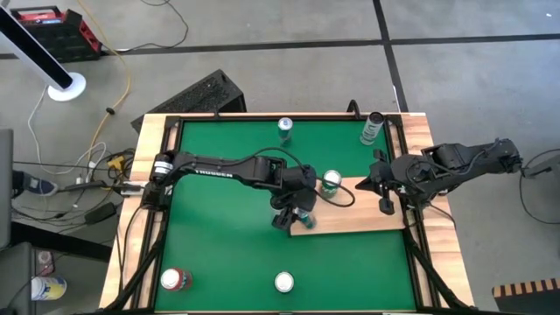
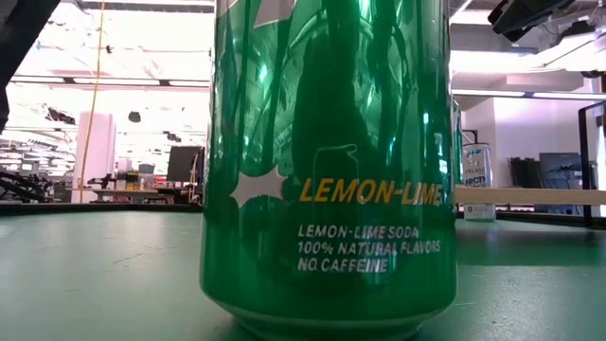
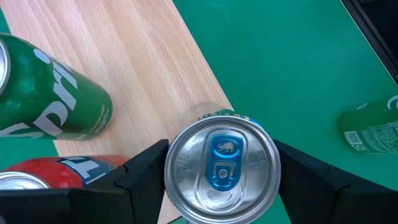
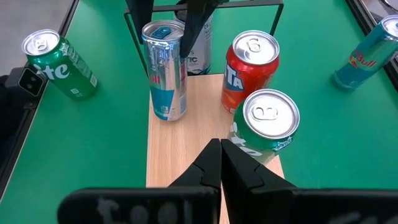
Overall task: Place canned beverage on shelf
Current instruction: Put the bottom blue soda can on the shelf
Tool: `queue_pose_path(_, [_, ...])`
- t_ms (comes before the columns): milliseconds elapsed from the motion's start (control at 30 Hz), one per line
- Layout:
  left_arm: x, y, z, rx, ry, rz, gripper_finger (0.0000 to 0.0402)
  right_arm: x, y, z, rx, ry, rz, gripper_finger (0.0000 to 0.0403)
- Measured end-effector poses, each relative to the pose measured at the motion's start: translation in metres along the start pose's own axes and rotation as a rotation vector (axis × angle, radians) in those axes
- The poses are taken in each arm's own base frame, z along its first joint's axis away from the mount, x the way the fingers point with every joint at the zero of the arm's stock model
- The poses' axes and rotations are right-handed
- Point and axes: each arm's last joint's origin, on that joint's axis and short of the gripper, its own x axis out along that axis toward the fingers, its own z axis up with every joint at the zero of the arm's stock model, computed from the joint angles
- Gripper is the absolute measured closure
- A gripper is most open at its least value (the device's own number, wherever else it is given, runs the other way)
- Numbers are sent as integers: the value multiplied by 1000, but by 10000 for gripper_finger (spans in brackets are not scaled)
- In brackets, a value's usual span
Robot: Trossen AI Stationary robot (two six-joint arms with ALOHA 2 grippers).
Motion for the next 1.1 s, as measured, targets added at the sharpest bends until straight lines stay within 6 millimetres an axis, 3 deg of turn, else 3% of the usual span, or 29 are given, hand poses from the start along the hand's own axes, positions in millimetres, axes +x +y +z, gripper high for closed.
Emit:
queue_pose_path(533, [-4, 2, 3, 24, 5, 31, 102, 0, 0, 0, -1, 3, -1, 376])
queue_pose_path(900, [-51, 1, 25, 38, 15, 75, 101, 4, 4, 4, 9, -7, 66, 376])
queue_pose_path(1100, [-73, -3, 14, -33, 180, 124, 104, 18, 12, 19, -42, -78, 176, 364])
